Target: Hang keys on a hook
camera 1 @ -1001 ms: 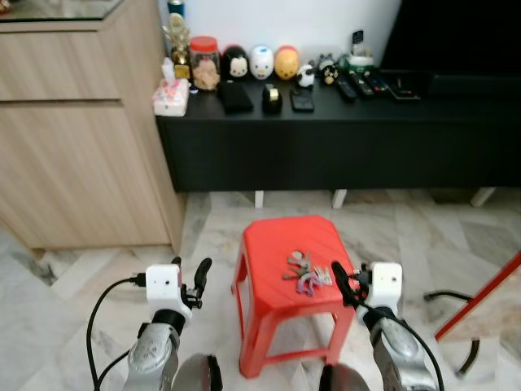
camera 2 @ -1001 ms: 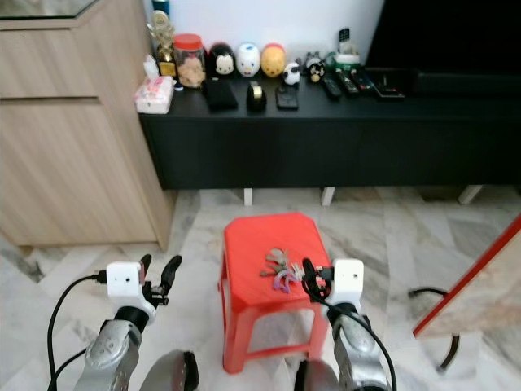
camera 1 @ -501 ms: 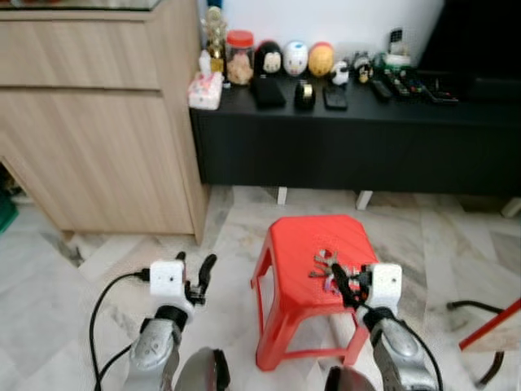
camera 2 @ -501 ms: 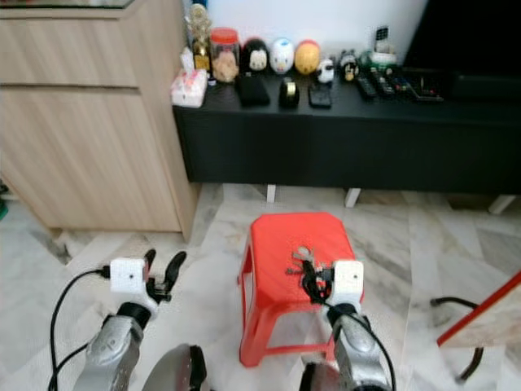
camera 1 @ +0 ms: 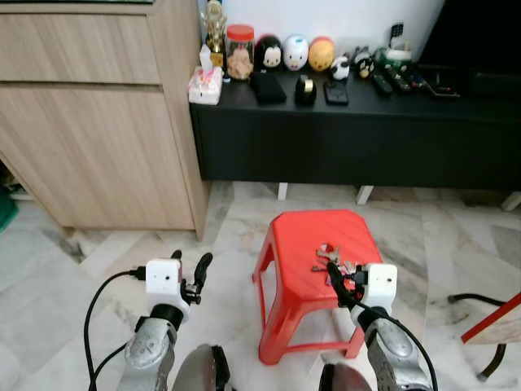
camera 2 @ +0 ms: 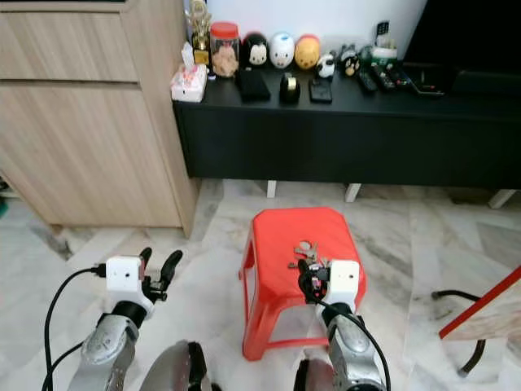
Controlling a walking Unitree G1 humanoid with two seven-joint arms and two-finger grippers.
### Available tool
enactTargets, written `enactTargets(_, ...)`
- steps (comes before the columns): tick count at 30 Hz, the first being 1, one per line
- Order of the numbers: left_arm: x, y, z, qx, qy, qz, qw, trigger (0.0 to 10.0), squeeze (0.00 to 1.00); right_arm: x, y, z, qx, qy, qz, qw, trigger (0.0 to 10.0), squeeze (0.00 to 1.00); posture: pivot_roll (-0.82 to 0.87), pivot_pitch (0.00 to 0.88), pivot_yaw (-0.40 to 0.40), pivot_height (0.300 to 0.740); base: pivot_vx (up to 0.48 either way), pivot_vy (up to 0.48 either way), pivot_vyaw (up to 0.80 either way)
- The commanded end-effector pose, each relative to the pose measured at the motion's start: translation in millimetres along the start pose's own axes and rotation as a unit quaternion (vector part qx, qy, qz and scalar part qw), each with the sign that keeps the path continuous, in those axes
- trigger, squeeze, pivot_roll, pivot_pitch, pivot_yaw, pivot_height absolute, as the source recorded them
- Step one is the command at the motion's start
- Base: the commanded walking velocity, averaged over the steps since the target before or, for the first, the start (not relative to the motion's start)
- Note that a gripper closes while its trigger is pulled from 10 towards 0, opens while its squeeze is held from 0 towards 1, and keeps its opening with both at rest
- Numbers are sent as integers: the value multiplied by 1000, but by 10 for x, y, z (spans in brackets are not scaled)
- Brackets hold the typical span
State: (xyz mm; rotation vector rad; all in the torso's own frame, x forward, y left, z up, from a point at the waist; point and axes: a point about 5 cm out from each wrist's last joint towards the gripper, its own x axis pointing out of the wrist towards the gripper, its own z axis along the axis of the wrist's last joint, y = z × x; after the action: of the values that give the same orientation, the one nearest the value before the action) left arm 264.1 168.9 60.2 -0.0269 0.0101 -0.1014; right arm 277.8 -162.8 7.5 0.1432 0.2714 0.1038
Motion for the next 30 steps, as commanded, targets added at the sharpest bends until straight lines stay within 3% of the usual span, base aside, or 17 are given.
enactTargets(1, 0, -5, -17, 4, 8, -3, 1000, 10000, 0, 0, -14, -16, 3, 7, -4, 1000, 10000, 0, 48, 46, -44, 624, 0, 0, 0)
enactTargets(26, 3, -2, -17, 14, 8, -9, 1000, 10000, 0, 20, -58, -26, 21, 11, -35, 999, 10000, 0, 56, 34, -45, 624, 303, 0, 0)
enactTargets(30, -2, 4, -18, 16, 8, -9, 1000, 10000, 0, 20, -44, -48, 19, 19, -31, 999, 10000, 0, 58, 32, -45, 624, 0, 0, 0)
